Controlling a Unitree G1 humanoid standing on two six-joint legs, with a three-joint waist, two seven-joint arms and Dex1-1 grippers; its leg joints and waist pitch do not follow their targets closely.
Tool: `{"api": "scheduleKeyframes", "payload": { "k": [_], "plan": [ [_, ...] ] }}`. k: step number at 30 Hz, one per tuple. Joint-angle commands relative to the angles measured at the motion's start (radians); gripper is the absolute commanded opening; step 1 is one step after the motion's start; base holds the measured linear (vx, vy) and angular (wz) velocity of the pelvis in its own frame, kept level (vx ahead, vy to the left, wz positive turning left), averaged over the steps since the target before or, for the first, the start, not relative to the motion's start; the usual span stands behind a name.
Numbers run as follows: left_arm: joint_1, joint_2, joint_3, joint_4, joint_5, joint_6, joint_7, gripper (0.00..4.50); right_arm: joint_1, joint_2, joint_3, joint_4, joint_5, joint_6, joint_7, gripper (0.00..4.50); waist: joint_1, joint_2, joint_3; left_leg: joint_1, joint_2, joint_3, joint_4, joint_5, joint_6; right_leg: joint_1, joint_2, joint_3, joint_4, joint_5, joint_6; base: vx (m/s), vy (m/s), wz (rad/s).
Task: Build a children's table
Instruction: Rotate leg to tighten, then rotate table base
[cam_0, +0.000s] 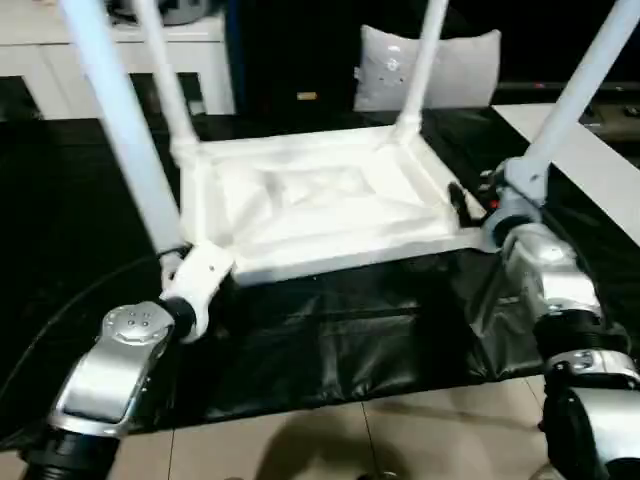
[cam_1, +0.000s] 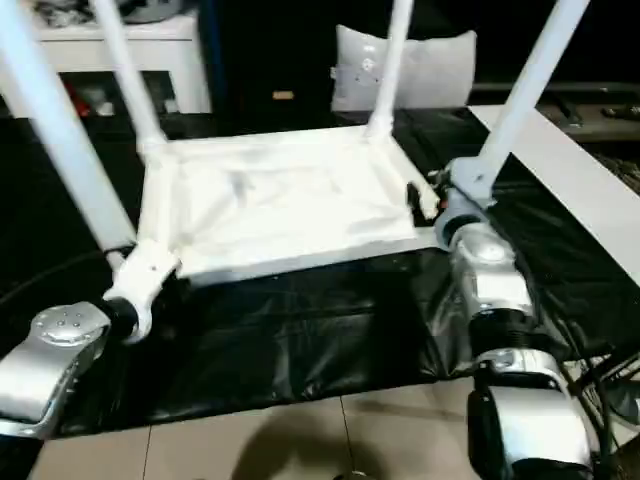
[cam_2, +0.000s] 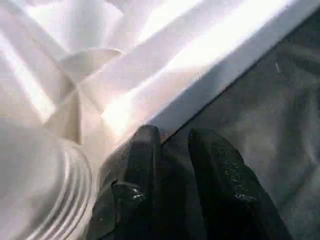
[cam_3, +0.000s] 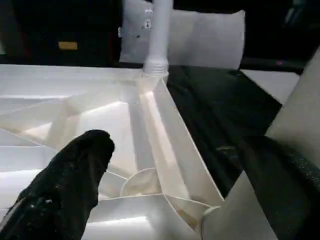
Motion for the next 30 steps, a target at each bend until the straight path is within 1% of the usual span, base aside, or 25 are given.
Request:
{"api": "scheduleKeyframes", "payload": {
  "k": [1,2,3,4,5,6,7,8,9,10,12,13,15,16,17,18,20,21,22,23,25,26,27,28,30],
  "plan": [
    [0.049,-0.051,0.066,-0.058,-0.037,-0.009,0.056,1.55,0.039,0.029,0.035,-0.078,-0.005,-0.003,0.050,4.50,-0.001,0.003,-0.074,-0.007,0.018,0.002,-0.056,-0.099,0.079,0.067,-0.041,0.044,-0.063,-0.193,-0.179,0.000,0.000,0.00],
    [0.073,-0.066,0.079,-0.084,-0.043,-0.008,0.067,1.61,0.058,0.039,0.046,-0.107,-0.002,0.005,0.061,4.50,-0.004,0.001,-0.073,-0.011,0.022,0.001,-0.059,-0.108,0.081,0.071,-0.044,0.044,-0.064,-0.198,-0.182,0.000,0.000,0.00],
    [0.085,-0.073,0.085,-0.097,-0.045,-0.011,0.074,1.61,0.068,0.044,0.050,-0.120,0.001,0.010,0.066,4.50,-0.007,0.001,-0.072,-0.009,0.021,0.001,-0.059,-0.119,0.084,0.068,-0.042,0.043,-0.066,-0.214,-0.180,0.000,0.000,0.00],
    [0.131,-0.095,0.103,-0.141,-0.047,-0.023,0.097,1.67,0.108,0.061,0.065,-0.175,0.018,0.031,0.093,4.50,-0.011,0.003,-0.071,-0.007,0.025,0.000,-0.060,-0.141,0.084,0.066,-0.041,0.043,-0.069,-0.240,-0.176,0.000,0.000,0.00],
    [0.150,-0.104,0.110,-0.160,-0.047,-0.027,0.107,1.81,0.126,0.067,0.071,-0.199,0.027,0.041,0.107,4.50,-0.013,0.004,-0.068,-0.005,0.028,-0.001,-0.064,-0.165,0.083,0.064,-0.041,0.042,-0.076,-0.272,-0.166,0.000,0.000,0.00],
    [0.165,-0.108,0.114,-0.175,-0.045,-0.028,0.114,1.97,0.143,0.071,0.077,-0.222,0.033,0.046,0.118,4.50,-0.016,0.002,-0.065,-0.001,0.027,0.000,-0.065,-0.195,0.079,0.058,-0.037,0.041,-0.082,-0.314,-0.154,0.000,0.000,0.00],
    [0.172,-0.110,0.116,-0.180,-0.043,-0.032,0.120,2.04,0.151,0.073,0.080,-0.231,0.036,0.047,0.121,4.50,-0.016,0.003,-0.064,-0.001,0.028,-0.001,-0.066,-0.204,0.075,0.059,-0.037,0.041,-0.083,-0.328,-0.147,0.000,0.000,0.00],
    [0.201,-0.120,0.126,-0.200,-0.034,-0.051,0.150,2.04,0.189,0.080,0.093,-0.275,0.046,0.057,0.132,4.50,-0.016,0.004,-0.062,0.000,0.028,-0.001,-0.068,-0.222,0.070,0.055,-0.036,0.040,-0.088,-0.357,-0.133,0.000,0.000,0.00],
    [0.201,-0.120,0.126,-0.200,-0.034,-0.051,0.150,2.03,0.189,0.080,0.093,-0.275,0.046,0.057,0.132,4.50,-0.016,0.001,-0.057,0.001,0.028,-0.001,-0.070,-0.237,0.069,0.052,-0.034,0.040,-0.093,-0.379,-0.122,0.000,0.000,0.00],
    [0.219,-0.130,0.134,-0.217,-0.025,-0.061,0.176,2.03,0.216,0.086,0.101,-0.305,0.052,0.068,0.138,4.50,-0.015,0.002,-0.055,0.004,0.028,-0.003,-0.071,-0.258,0.059,0.051,-0.035,0.038,-0.096,-0.420,-0.102,0.000,0.000,0.00],
    [0.247,-0.152,0.149,-0.250,-0.010,-0.071,0.215,2.33,0.263,0.099,0.106,-0.369,0.057,0.099,0.149,4.50,-0.017,0.001,-0.053,0.002,0.028,-0.006,-0.074,-0.277,0.049,0.050,-0.034,0.039,-0.102,-0.454,-0.069,0.000,0.000,0.00],
    [0.251,-0.156,0.157,-0.259,0.001,-0.072,0.233,2.42,0.285,0.106,0.109,-0.398,0.058,0.114,0.151,4.50,-0.017,0.001,-0.054,0.002,0.029,-0.007,-0.074,-0.279,0.048,0.050,-0.036,0.039,-0.103,-0.457,-0.064,0.000,0.000,0.00],
    [0.233,-0.164,0.178,-0.250,0.009,-0.085,0.265,2.40,0.337,0.117,0.122,-0.465,0.069,0.162,0.156,4.50,-0.019,0.003,-0.054,-0.001,0.027,-0.008,-0.075,-0.274,0.047,0.050,-0.034,0.040,-0.105,-0.456,-0.055,0.000,0.000,0.00],
    [0.217,-0.162,0.184,-0.233,0.014,-0.094,0.276,2.46,0.355,0.119,0.130,-0.482,0.068,0.175,0.157,4.50,-0.016,0.013,-0.055,0.003,0.028,-0.008,-0.075,-0.272,0.044,0.047,-0.033,0.042,-0.106,-0.444,-0.053,0.000,0.000,0.00],
    [0.208,-0.159,0.187,-0.222,0.014,-0.099,0.283,2.46,0.366,0.119,0.135,-0.495,0.069,0.185,0.158,4.50,-0.019,0.007,-0.056,0.002,0.025,-0.008,-0.075,-0.271,0.044,0.049,-0.030,0.041,-0.106,-0.435,-0.051,0.000,0.000,0.00],
    [0.193,-0.155,0.185,-0.204,0.011,-0.108,0.285,2.46,0.380,0.117,0.143,-0.502,0.063,0.187,0.157,4.50,-0.017,0.006,-0.059,0.001,0.026,-0.010,-0.074,-0.260,0.043,0.051,-0.033,0.042,-0.102,-0.414,-0.058,0.000,0.000,0.00],
    [0.189,-0.155,0.184,-0.200,0.010,-0.112,0.287,2.46,0.385,0.115,0.146,-0.506,0.064,0.190,0.157,4.50,-0.017,0.007,-0.058,0.000,0.028,-0.010,-0.075,-0.258,0.044,0.050,-0.034,0.042,-0.101,-0.404,-0.066,0.000,0.000,0.00],
    [0.182,-0.153,0.184,-0.193,0.011,-0.115,0.289,2.46,0.390,0.114,0.148,-0.510,0.064,0.197,0.156,4.50,-0.017,0.014,-0.059,0.001,0.028,-0.011,-0.075,-0.254,0.042,0.051,-0.035,0.043,-0.099,-0.394,-0.071,0.000,0.000,0.00],
    [0.164,-0.148,0.186,-0.175,0.014,-0.120,0.289,2.46,0.400,0.108,0.155,-0.522,0.058,0.209,0.161,4.50,-0.018,0.009,-0.060,-0.001,0.028,-0.009,-0.073,-0.242,0.043,0.052,-0.034,0.044,-0.097,-0.369,-0.079,0.000,0.000,0.00],
    [0.138,-0.142,0.193,-0.148,0.008,-0.126,0.284,2.62,0.409,0.115,0.144,-0.531,0.070,0.210,0.161,4.50,-0.016,0.013,-0.061,0.000,0.026,-0.008,-0.073,-0.233,0.044,0.054,-0.033,0.045,-0.096,-0.360,-0.078,0.000,0.000,0.00],
    [0.097,-0.131,0.201,-0.104,-0.005,-0.138,0.273,2.78,0.420,0.122,0.137,-0.551,0.084,0.223,0.172,4.50,-0.015,0.012,-0.063,0.001,0.025,-0.007,-0.073,-0.228,0.045,0.054,-0.034,0.045,-0.097,-0.350,-0.083,0.000,0.000,0.00],
    [0.086,-0.128,0.203,-0.091,-0.010,-0.142,0.269,2.83,0.422,0.121,0.139,-0.556,0.087,0.230,0.179,4.50,-0.014,0.012,-0.062,0.003,0.026,-0.008,-0.074,-0.239,0.044,0.052,-0.034,0.044,-0.097,-0.364,-0.085,0.000,0.000,0.00],
    [0.068,-0.126,0.207,-0.069,-0.023,-0.156,0.255,2.83,0.424,0.119,0.149,-0.562,0.076,0.229,0.185,4.50,-0.015,0.013,-0.062,0.002,0.026,-0.009,-0.074,-0.239,0.042,0.054,-0.034,0.044,-0.098,-0.366,-0.084,0.000,0.000,0.00],
    [0.052,-0.125,0.212,-0.050,-0.035,-0.166,0.243,2.93,0.424,0.117,0.159,-0.562,0.065,0.218,0.188,4.50,-0.015,0.013,-0.063,0.002,0.027,-0.010,-0.074,-0.232,0.038,0.056,-0.036,0.045,-0.095,-0.352,-0.090,0.000,0.000,0.00],
    [0.005,-0.093,0.214,0.023,-0.047,-0.213,0.203,3.18,0.412,0.125,0.172,-0.545,0.052,0.228,0.173,4.50,-0.014,0.014,-0.066,0.004,0.026,-0.009,-0.073,-0.224,0.036,0.055,-0.037,0.046,-0.092,-0.334,-0.102,0.000,0.000,0.00]
  ]
}}
